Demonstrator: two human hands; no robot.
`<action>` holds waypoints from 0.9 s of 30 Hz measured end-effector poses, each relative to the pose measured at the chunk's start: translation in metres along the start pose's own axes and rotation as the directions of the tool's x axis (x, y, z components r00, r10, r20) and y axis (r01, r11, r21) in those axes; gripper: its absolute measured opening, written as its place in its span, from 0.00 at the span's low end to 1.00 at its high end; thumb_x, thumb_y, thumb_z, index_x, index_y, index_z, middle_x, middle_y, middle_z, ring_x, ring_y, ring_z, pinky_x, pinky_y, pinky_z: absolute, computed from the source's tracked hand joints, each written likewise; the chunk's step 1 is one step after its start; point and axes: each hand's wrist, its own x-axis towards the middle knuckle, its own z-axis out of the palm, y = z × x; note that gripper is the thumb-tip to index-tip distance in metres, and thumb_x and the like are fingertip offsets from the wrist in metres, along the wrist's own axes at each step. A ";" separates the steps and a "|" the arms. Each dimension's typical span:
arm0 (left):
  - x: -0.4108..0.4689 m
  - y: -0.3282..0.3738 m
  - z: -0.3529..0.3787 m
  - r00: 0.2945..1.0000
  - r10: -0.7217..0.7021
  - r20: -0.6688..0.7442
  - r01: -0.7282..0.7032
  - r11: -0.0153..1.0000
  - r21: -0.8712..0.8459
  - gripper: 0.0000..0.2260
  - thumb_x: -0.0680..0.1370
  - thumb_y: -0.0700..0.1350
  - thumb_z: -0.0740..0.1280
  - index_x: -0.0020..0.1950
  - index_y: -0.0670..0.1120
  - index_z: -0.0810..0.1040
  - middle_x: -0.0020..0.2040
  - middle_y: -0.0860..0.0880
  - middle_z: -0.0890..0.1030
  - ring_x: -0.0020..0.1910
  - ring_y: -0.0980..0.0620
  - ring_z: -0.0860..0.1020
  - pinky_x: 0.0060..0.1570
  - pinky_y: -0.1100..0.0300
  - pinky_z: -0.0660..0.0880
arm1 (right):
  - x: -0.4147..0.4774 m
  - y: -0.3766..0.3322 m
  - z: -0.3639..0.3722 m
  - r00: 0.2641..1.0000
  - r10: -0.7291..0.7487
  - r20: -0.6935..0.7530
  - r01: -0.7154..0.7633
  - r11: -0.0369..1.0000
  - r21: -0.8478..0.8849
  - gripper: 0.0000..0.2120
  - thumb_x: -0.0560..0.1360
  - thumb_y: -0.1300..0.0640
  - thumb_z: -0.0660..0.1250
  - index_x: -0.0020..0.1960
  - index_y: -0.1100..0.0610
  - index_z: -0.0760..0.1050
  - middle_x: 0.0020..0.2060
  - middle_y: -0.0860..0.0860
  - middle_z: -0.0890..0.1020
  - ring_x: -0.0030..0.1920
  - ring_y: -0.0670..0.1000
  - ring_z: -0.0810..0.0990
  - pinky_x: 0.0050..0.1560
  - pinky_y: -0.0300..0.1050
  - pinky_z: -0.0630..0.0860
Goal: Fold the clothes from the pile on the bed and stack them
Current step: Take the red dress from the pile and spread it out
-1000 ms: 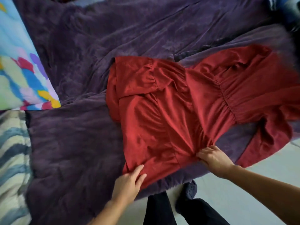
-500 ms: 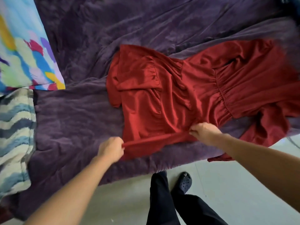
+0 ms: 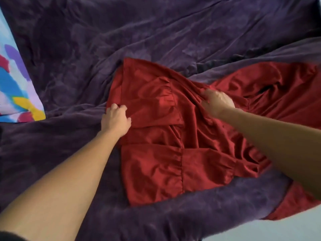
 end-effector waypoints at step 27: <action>0.045 0.043 -0.008 0.714 0.689 -0.124 -0.648 0.717 0.257 0.14 0.58 0.40 0.75 0.42 0.43 0.79 0.35 0.44 0.79 0.35 0.43 0.80 0.48 0.52 0.73 | -0.044 -0.012 0.031 0.825 -0.551 -0.122 0.562 0.824 0.075 0.15 0.75 0.53 0.62 0.59 0.55 0.77 0.44 0.52 0.80 0.40 0.57 0.81 0.33 0.48 0.78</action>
